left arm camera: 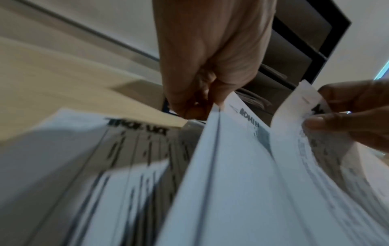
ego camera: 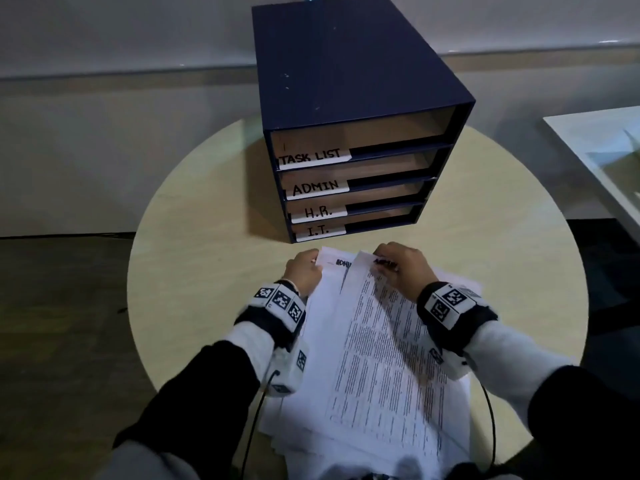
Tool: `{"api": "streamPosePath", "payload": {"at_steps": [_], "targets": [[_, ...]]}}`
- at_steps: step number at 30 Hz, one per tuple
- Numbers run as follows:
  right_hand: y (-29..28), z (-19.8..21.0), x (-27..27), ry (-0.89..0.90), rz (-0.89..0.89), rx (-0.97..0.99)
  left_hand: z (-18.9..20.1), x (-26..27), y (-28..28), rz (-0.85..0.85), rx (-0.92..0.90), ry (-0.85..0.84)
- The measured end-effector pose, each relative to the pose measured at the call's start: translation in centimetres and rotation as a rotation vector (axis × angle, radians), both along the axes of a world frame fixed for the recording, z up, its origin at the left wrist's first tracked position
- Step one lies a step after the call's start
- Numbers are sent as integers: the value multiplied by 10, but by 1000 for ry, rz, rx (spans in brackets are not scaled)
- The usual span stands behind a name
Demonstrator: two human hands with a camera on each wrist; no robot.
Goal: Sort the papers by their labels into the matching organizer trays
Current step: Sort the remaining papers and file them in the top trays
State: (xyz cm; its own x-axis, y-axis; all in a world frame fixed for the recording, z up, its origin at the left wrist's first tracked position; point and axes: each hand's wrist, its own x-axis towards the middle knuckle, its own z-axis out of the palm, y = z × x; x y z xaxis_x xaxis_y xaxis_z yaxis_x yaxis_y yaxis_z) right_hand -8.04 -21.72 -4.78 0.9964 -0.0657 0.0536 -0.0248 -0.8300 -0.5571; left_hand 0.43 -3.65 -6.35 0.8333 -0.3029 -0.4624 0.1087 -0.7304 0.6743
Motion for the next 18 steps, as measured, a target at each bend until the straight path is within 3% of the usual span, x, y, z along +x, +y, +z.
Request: {"api": "streamPosePath", "payload": {"at_steps": [6,13,18], "targets": [[23,-12,-15,214,53,27,-33,-23,12,247,-37,21],[18,-30,-24,273,38,-73,-35,-42,12,512,-474,363],[20,-32,-29,73,84,-58,-24,-43,14,340,-586,413]]}}
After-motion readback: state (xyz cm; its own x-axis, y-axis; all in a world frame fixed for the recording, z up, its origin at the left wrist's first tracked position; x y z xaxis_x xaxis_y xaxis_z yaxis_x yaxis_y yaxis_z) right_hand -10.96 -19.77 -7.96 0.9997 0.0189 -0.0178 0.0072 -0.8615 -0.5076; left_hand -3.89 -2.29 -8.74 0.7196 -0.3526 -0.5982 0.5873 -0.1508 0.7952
